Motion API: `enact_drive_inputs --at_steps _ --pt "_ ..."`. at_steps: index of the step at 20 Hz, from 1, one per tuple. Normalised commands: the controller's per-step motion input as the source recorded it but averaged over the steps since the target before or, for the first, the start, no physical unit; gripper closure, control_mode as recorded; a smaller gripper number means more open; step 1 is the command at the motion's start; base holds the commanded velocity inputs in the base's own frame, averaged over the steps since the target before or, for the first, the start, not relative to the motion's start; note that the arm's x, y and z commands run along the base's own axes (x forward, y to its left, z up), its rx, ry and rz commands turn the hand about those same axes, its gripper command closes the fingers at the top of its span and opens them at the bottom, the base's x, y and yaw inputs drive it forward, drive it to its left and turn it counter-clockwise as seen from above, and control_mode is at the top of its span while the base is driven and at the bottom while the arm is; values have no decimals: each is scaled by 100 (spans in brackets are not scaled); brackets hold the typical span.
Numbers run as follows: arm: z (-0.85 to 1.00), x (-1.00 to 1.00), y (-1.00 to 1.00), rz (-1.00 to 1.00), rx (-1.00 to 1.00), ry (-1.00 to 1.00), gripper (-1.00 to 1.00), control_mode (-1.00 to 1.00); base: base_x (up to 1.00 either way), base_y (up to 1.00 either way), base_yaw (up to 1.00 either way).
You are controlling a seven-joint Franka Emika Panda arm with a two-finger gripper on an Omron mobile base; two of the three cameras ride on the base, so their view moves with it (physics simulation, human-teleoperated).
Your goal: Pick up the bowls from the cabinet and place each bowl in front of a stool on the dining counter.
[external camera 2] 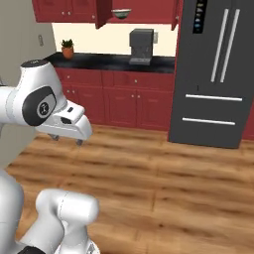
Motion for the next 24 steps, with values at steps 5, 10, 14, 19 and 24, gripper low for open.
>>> enact_drive_inputs --at_steps 5,10,14,19,24 --pt "0 0 0 0 0 0 -100 100 100 3 11" --pt "0 0 0 0 0 0 -100 100 100 0 2" --pt "0 0 0 0 0 0 -100 100 100 0 2" --pt "0 0 0 0 0 0 -100 100 100 0 1" --pt "0 0 0 0 0 0 -100 100 100 13 0"
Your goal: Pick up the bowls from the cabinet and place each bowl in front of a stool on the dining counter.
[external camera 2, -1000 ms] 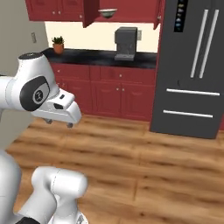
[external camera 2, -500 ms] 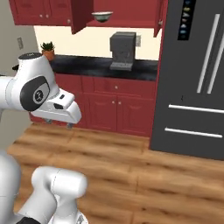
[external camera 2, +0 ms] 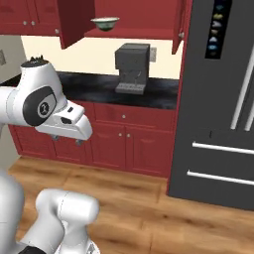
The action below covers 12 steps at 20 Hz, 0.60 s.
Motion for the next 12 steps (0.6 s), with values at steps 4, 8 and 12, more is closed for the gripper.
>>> enact_drive_inputs --at_steps 4,8,12 --pt "0 0 0 0 0 0 -100 100 100 25 0" --pt "0 0 0 0 0 0 -100 100 100 27 0" --pt "0 0 0 0 0 0 -100 100 100 38 0"
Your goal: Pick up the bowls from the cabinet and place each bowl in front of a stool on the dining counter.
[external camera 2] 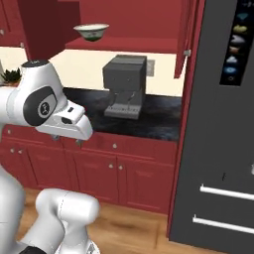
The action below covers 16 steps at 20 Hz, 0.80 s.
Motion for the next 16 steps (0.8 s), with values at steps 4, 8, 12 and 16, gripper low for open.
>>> enact_drive_inputs --at_steps 4,8,12,16 --pt "0 0 0 0 0 0 -100 100 100 40 0" --pt "0 0 0 0 0 0 -100 100 100 13 1" --pt "0 0 0 0 0 0 -100 100 89 5 1" --pt "0 0 0 0 0 0 -100 100 66 12 0"
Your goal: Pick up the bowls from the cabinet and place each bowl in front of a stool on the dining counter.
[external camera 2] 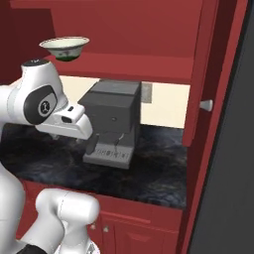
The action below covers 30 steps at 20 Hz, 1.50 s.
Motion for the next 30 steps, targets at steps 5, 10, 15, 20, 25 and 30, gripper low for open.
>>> enact_drive_inputs --at_steps 5,10,15,20,25,30 --pt "0 0 0 0 0 0 -100 100 41 21 0" --pt "0 0 0 0 0 0 -100 100 63 28 0" --pt "0 0 0 0 0 0 -100 100 37 26 0" --pt "0 3 0 1 0 -2 -100 -100 9 6 0" --pt "11 -1 6 14 0 -19 -100 -100 0 0 0" --pt "46 -3 32 18 -6 -36 -100 -100 0 0 0"
